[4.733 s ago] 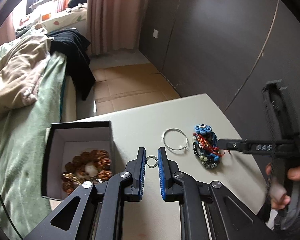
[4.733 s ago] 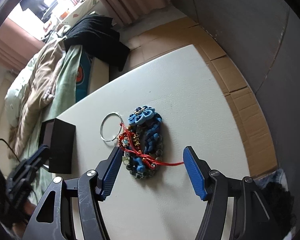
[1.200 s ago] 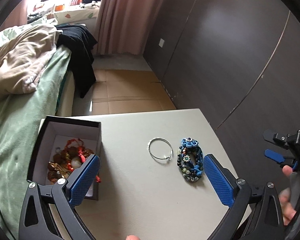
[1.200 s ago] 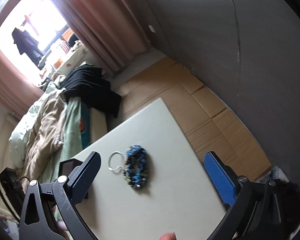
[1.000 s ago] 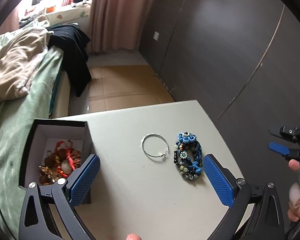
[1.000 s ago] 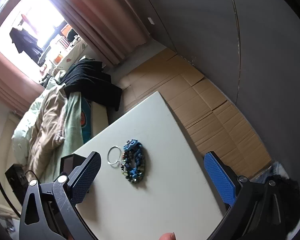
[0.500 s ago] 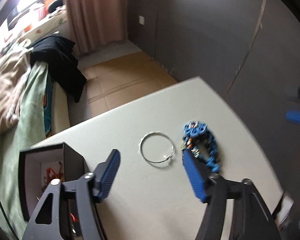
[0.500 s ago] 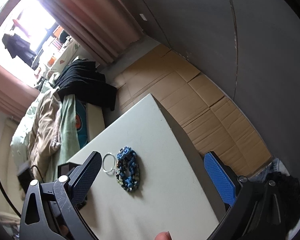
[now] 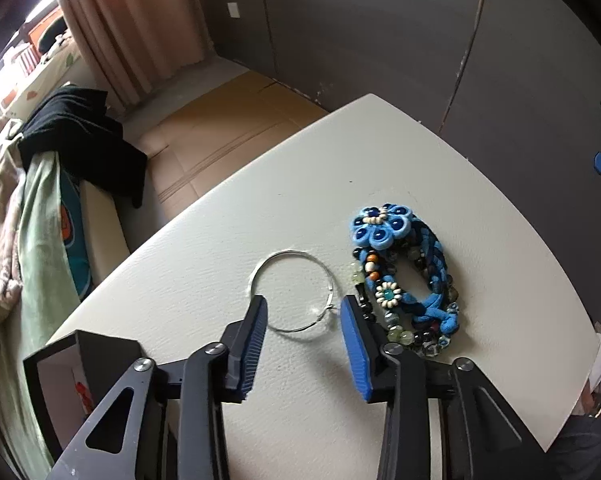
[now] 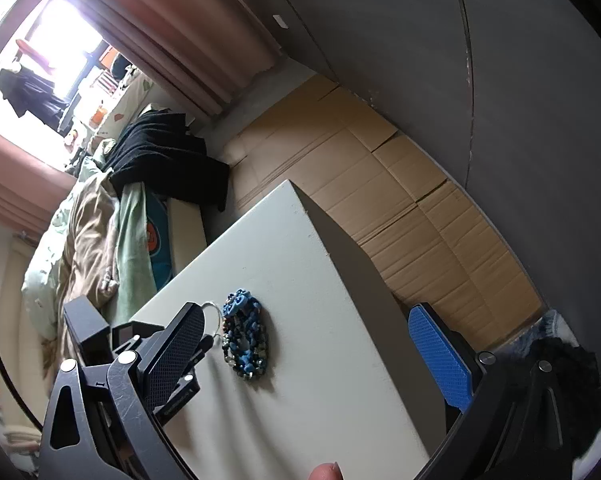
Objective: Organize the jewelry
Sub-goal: 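Move the left tool to the silver hoop and close on it, then carry the silver hoop into the box with the left tool while the right tool grasps the blue bracelet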
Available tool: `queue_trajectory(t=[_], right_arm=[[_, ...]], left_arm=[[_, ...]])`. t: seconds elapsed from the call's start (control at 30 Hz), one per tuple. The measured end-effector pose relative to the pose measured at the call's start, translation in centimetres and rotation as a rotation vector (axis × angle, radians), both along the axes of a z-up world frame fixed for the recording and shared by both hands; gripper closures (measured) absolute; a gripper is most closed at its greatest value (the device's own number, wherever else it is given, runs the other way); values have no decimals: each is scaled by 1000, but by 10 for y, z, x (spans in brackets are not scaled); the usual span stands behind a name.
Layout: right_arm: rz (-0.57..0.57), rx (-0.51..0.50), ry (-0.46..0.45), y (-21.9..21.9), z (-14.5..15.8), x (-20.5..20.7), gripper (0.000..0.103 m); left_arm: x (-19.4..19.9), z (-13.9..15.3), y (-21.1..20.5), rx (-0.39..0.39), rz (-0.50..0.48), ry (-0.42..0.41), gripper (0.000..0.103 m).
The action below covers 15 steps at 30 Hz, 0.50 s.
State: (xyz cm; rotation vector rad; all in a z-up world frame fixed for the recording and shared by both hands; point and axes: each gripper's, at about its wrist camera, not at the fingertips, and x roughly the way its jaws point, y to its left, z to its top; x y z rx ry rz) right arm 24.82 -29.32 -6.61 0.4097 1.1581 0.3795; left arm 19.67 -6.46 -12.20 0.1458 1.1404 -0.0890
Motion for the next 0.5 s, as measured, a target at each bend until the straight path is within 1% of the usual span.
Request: queue_trajectory(t=[0.03,0.1,0.23,0.27,0.33,0.37,0.4,0.43,0.47,0.5], right_arm=[[-3,5,1,-1,0,0,0],[-5,12,7,-4,0,0,0],[-6,13,23,-6,-4,0,0],[-7,12,24,-6,-4,0,0],[-5,11,25,-6,-4,-1,0],[-4,12,24,-6,-4,-1,0],[-3,13,23,-6,-4,-1,0],[0,12,22,-5,-3,-2,0],[2,11,21,-4,-3,-2,0],[4,10,21,-4,-3,-2,0]], left_arm=[[1,-1,-1,5,0,5,71],[3,-5,-2,3,6,15,74],[4,-9,-6,-5,1,29,76],[4,-10,-7,-17,-2,24,78],[4,-11,-7,-28,1,20,78],[4,-11,-3,-48,12,21,79],[5,-11,-1,-72,24,23,83],[5,-12,3,-79,45,16,93],[6,-11,5,-76,55,12,96],[6,-11,7,-81,64,12,101]])
